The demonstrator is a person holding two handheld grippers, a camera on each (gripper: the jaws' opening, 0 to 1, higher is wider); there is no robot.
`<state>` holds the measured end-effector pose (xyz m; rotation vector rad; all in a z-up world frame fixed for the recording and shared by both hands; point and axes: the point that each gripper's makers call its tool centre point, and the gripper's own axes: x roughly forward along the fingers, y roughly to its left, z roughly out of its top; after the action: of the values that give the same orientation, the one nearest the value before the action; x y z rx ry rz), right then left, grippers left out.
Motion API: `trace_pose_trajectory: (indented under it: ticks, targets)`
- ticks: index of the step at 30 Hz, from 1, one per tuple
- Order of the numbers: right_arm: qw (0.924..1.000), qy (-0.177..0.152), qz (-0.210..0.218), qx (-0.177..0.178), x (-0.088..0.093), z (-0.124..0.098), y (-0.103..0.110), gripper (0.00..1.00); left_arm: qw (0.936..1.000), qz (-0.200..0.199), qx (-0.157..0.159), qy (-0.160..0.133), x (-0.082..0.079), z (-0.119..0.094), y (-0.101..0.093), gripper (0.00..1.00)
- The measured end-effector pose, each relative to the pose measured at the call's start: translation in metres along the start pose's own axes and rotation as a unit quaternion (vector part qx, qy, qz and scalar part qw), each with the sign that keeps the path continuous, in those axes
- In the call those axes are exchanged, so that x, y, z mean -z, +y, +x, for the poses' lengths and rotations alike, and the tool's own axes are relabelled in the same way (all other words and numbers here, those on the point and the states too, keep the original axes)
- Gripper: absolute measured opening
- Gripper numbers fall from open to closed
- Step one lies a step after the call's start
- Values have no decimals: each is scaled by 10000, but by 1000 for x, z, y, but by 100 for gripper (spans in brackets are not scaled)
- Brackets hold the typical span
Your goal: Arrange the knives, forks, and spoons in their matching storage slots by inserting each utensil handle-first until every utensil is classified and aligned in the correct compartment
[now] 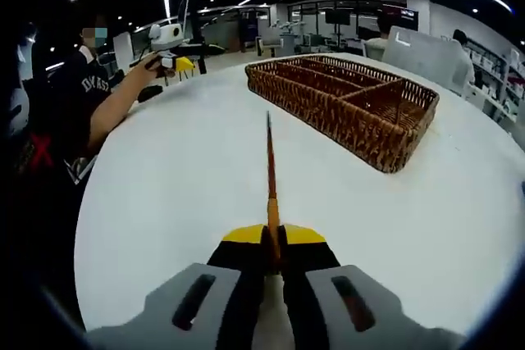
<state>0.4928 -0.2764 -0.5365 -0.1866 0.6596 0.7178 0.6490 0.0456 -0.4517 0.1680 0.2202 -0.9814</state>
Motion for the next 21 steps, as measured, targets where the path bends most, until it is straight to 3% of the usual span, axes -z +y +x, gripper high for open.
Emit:
trace_pose_trajectory:
  ticks: [18, 20, 21]
  targets:
    - [9992, -271, -294, 34, -20, 23, 10, 5, 10000, 29, -42, -12, 0, 0, 2, 100]
    - [9988, -357, -338, 45, -22, 24, 9, 9, 10000, 22, -44, -18, -1, -1, 2, 100]
    - [9986, -388, -370, 41, -23, 25, 10, 18, 10000, 19, -44, -21, -1, -1, 2, 100]
